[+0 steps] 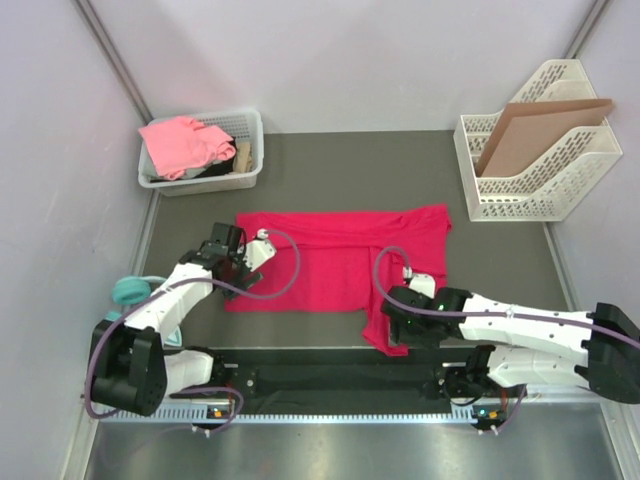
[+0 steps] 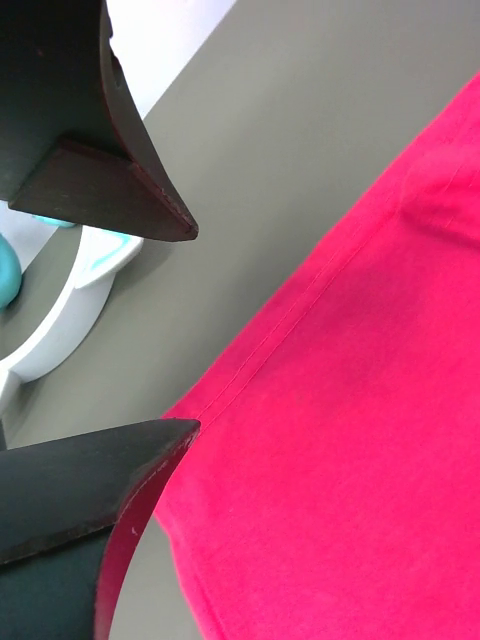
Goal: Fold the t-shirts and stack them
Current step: Grap the side of the flattened tshirt closest away from the robot with both arms
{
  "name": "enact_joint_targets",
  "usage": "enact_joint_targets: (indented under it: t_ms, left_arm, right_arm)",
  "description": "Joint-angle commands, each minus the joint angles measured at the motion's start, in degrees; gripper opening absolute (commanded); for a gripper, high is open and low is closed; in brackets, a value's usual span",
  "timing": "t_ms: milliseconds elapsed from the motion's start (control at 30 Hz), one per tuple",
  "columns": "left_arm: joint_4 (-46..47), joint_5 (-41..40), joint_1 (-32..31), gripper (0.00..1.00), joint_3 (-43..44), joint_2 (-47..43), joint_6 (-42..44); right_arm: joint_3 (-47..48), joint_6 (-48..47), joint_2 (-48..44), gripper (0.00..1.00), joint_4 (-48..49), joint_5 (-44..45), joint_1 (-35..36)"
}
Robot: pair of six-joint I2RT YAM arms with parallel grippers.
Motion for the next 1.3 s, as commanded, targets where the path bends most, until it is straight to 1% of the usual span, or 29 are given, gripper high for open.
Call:
enact_joint_targets:
  t_ms: [0,300,533,633,667,767,933,1067,1200,1233,1267]
  left_arm:
    - [2.78,0.55,-0.02,0.76,2.39,0.51,-1.02]
    - [6.12,-0.33,-0.1,0.76,1.07,4.54,-1.9]
    - [7.35,-1.04,-0.37,0.75,0.37,5.52,-2.34]
    - [7.88,-1.3,-0.37,0.75,-0.51,6.04,-2.34]
    - [8.75,-1.47,-0.37,0.75,-0.86,6.22,-2.25]
    - [10.16,-1.92,-0.37,0.75,-2.27,6.57,-1.9]
    - [9.29,-1.3,-0.37,0.75,-3.06,6.14,-1.55]
    - [6.31,0.01,-0.37,0.8,-2.71,2.72,-0.5]
    - [-3.0,4.23,-0.37,0.8,0.09,0.51,0.12]
    - [-7.63,5.19,-0.37,0.8,0.62,-0.01,0.73]
    - [-9.59,6.34,-0.37,0.8,1.06,-1.15,1.0]
  right_arm:
    - [-2.47,4.98,-0.07,0.6,6.11,-3.56,2.02]
    - [-5.37,5.69,2.64,0.56,10.51,-3.21,2.02]
    - [-4.94,4.72,6.16,0.52,13.14,-2.94,2.11]
    - [-5.02,4.72,6.69,0.37,13.68,-2.86,2.1]
    - [-5.02,4.9,6.52,0.24,13.24,-2.6,2.11]
    - [-4.33,5.68,4.59,0.0,10.08,-1.37,2.02]
    - [-0.02,6.65,-1.12,0.0,0.25,2.85,2.02]
    - [0.95,7.44,-3.24,0.0,-3.28,3.82,2.11]
    - [-0.01,8.24,-4.38,0.0,-3.46,3.82,2.19]
    - [-0.19,8.5,-4.56,0.0,-3.38,3.82,2.19]
    - [-0.1,8.5,-4.73,0.0,-3.55,3.82,2.11]
